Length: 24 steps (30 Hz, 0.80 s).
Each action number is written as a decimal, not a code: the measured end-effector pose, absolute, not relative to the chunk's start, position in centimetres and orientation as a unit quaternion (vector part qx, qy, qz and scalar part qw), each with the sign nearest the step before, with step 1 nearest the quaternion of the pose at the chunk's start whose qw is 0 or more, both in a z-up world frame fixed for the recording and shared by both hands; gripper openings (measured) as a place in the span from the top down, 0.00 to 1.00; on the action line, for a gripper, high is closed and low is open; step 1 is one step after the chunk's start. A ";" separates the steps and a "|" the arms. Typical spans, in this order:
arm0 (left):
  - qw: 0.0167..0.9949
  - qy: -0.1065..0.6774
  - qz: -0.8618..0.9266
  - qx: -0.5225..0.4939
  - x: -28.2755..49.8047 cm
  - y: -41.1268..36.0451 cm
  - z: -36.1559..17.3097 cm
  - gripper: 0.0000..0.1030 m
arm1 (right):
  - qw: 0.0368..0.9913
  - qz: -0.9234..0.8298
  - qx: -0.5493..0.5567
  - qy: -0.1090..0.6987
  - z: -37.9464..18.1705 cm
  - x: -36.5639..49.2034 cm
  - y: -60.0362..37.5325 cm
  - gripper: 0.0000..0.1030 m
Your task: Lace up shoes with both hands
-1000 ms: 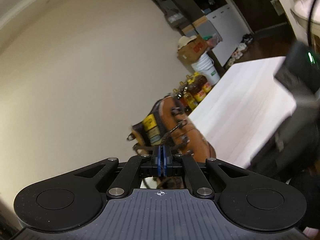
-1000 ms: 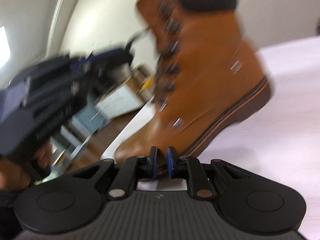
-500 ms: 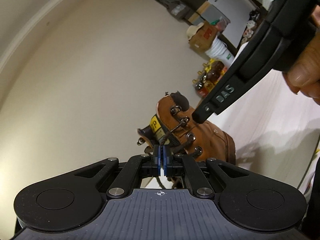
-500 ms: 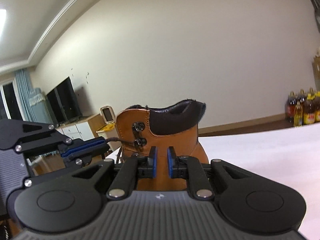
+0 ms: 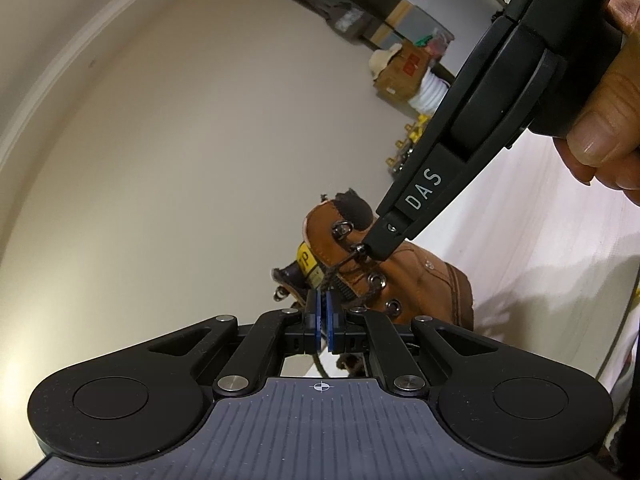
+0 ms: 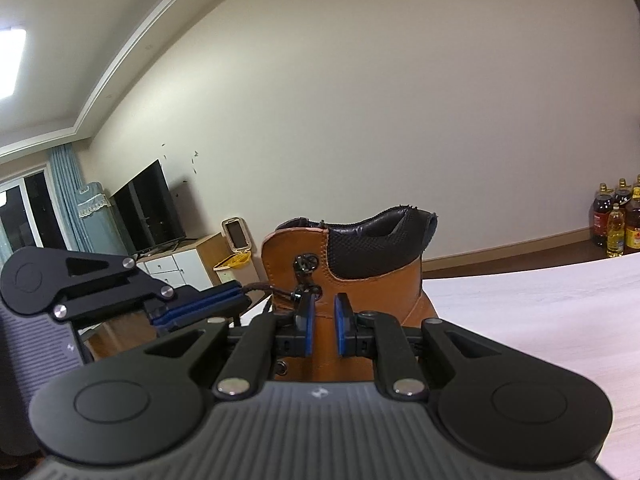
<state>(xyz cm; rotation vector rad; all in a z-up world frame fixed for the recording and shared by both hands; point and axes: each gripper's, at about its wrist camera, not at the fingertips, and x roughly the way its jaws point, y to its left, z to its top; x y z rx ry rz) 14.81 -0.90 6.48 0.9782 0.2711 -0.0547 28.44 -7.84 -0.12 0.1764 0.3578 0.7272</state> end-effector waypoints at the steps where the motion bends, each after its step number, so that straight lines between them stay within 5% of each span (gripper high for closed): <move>1: 0.873 0.130 -0.028 0.470 15.0 -0.9 6.4 0.97 | 0.916 0.353 0.083 0.173 -0.1 28.4 -7.8 0.86; 24: 0.875 0.137 -0.060 0.461 17.6 -1.7 5.7 0.97 | 0.874 0.350 -0.335 0.042 0.9 23.9 -3.8 0.87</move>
